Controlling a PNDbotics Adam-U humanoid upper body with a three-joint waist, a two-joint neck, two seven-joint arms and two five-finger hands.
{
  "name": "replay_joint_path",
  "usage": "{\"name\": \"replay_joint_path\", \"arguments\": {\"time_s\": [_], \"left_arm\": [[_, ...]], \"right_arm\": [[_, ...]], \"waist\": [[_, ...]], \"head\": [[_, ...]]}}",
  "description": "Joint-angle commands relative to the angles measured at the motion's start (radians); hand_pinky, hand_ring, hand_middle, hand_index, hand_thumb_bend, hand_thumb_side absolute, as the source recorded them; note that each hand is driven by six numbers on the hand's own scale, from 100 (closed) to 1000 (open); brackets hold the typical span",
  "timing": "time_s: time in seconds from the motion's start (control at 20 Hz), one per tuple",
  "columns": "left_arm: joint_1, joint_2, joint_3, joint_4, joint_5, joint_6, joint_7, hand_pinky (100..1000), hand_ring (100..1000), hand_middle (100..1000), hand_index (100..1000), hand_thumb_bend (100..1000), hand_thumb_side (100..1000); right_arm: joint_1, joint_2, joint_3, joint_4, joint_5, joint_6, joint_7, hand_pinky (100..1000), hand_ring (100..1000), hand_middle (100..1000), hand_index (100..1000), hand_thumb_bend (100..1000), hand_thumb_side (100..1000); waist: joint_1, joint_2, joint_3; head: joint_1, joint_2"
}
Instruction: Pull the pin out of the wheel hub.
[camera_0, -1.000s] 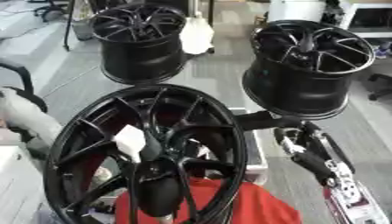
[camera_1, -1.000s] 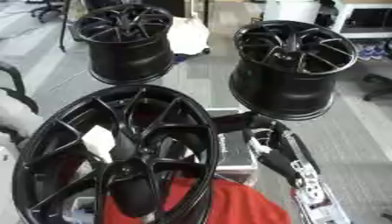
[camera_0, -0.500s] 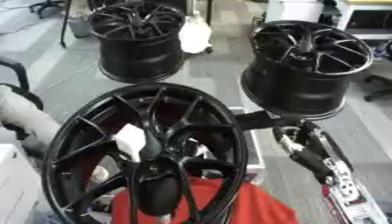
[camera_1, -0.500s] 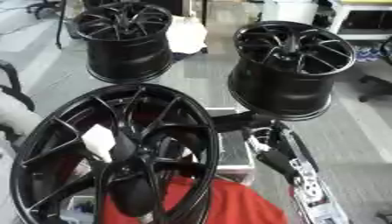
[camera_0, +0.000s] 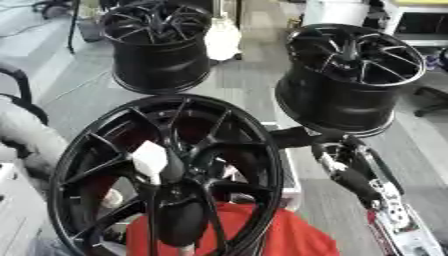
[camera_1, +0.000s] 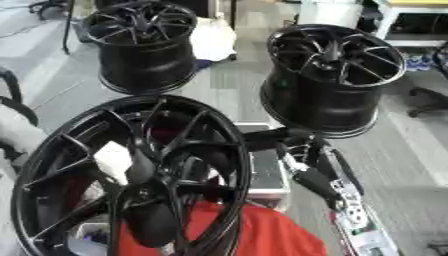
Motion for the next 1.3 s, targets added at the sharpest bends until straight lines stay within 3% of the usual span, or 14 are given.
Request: {"name": "replay_joint_path", "arguments": {"time_s": [0.05, 0.15, 0.3, 0.5, 0.65, 0.85, 1.3], "left_arm": [[0.026, -0.019, 0.039, -0.118, 0.205, 0.002, -0.016, 639, 662, 731, 870, 100, 676], [0.061, -0.067, 0.069, -0.226, 0.382, 0.031, -0.079, 624, 649, 716, 863, 100, 696], [0.109, -0.164, 0.135, -0.409, 0.629, 0.144, -0.182, 602, 627, 691, 847, 100, 755], [0.156, -0.306, 0.217, -0.612, 0.805, 0.325, -0.269, 598, 625, 685, 844, 100, 801], [0.171, -0.404, 0.261, -0.692, 0.833, 0.431, -0.271, 592, 620, 677, 838, 100, 813], [0.175, -0.491, 0.276, -0.709, 0.803, 0.529, -0.23, 584, 613, 671, 833, 100, 832], [0.17, -0.543, 0.273, -0.728, 0.745, 0.599, -0.186, 576, 604, 658, 823, 100, 837]], "right_arm": [[-0.012, -0.005, -0.008, -0.02, 0.0, -0.001, -0.006, 646, 645, 685, 793, 340, 351], [-0.014, -0.004, -0.01, -0.021, 0.0, -0.001, -0.006, 646, 645, 685, 793, 341, 351], [-0.014, -0.003, -0.014, -0.023, 0.001, -0.002, -0.01, 647, 645, 685, 793, 340, 344], [-0.017, -0.002, -0.019, -0.028, 0.003, -0.003, -0.012, 647, 646, 686, 795, 332, 328], [-0.016, -0.002, -0.023, -0.032, 0.005, -0.004, -0.012, 648, 647, 687, 796, 319, 308], [-0.016, -0.001, -0.024, -0.037, 0.009, -0.005, -0.01, 648, 648, 688, 800, 292, 269], [-0.016, -0.003, -0.027, -0.048, 0.015, -0.009, -0.014, 651, 647, 686, 798, 265, 223]], "waist": [[0.003, -0.006, 0.003], [0.001, -0.004, 0.007], [-0.003, -0.003, 0.016], [-0.006, 0.0, 0.029], [-0.008, 0.0, 0.039], [-0.01, 0.0, 0.047], [-0.01, 0.0, 0.052]], "head": [[-0.006, -0.011], [-0.01, -0.013], [-0.019, -0.013], [-0.031, -0.019], [-0.036, -0.023], [-0.042, -0.028], [-0.044, -0.018]]}}
